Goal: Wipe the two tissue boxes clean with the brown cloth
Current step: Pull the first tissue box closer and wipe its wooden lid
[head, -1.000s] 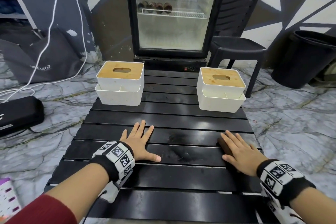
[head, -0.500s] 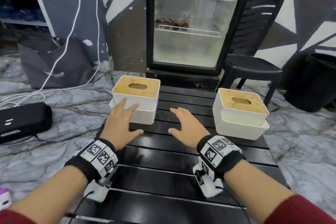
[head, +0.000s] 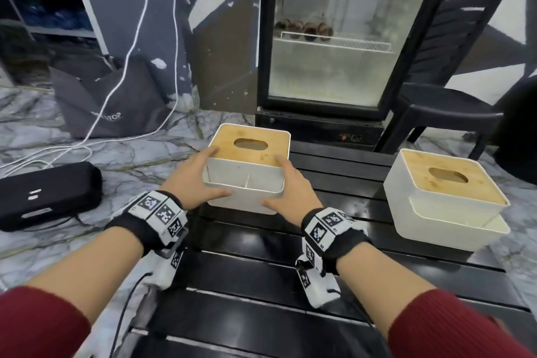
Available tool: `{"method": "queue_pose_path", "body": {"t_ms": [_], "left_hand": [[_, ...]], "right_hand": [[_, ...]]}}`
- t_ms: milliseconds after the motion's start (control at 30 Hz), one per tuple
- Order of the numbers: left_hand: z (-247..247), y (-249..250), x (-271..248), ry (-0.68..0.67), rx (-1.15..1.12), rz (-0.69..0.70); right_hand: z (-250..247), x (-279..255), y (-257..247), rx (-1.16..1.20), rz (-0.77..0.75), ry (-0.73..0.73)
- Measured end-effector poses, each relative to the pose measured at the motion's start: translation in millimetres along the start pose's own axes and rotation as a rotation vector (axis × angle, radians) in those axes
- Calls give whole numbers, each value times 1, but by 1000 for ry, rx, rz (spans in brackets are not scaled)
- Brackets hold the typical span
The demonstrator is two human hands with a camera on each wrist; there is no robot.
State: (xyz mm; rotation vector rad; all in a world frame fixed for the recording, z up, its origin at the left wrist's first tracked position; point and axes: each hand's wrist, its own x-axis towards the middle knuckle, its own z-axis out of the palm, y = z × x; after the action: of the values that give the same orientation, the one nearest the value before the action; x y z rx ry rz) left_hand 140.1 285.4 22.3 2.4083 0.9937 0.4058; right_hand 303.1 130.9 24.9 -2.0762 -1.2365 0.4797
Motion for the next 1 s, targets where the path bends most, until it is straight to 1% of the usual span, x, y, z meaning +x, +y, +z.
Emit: {"method": "queue_pose_path", "body": {"t_ms": [133,233,433,567,700,867,1000], "left_hand": [[3,-6,4,-20,-115,-1],[2,-7,3,-29,-206,2],[6,5,-17,-12,-207,49],[11,24,-45,-50,-255,99],[21,47,-82,-88,-266,149],[39,80,-128,-141,-161,223],[54,104,-162,-169,-170,246]], "right_hand": [[3,1,1,45,-4,46],[1,1,2,45,-17,54],[-13,-23,12,63,-20,58],[-31,-58,23,60,-13,58],[-45,-106,36,80,1,69],[-57,-176,57,120,33,91],[-66,-221,74,146,48,117]]}}
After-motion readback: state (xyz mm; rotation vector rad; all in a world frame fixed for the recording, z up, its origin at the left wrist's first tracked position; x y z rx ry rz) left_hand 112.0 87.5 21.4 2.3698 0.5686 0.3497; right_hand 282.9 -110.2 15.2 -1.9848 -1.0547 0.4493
